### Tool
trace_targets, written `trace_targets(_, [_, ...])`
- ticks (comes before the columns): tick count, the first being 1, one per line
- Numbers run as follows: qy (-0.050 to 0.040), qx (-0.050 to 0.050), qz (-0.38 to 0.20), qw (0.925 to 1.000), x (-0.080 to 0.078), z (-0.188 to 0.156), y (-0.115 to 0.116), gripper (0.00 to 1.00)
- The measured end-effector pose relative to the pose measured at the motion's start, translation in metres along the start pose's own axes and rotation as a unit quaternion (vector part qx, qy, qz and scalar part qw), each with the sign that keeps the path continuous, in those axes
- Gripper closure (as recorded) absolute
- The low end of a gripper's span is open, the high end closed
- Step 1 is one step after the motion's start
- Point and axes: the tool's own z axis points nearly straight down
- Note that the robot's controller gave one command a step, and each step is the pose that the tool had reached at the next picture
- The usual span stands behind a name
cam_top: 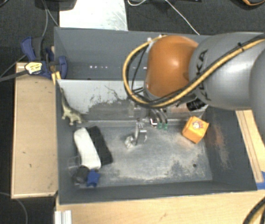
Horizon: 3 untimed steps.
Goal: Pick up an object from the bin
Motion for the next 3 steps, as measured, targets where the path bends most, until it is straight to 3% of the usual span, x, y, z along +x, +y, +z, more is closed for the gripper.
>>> trace_targets(1, [-0.004,-0.001,0.003,1.0,-0.002,-0.005,-0.001,0.0])
trace_targets(2, [-0.0018,0.0,-0.168,0.9858,-0.006,0.083,-0.012,0.0])
trace_targets(3, [-0.0081,0.0,-0.167,0.986,-0.009,0.046,-0.014,0.0])
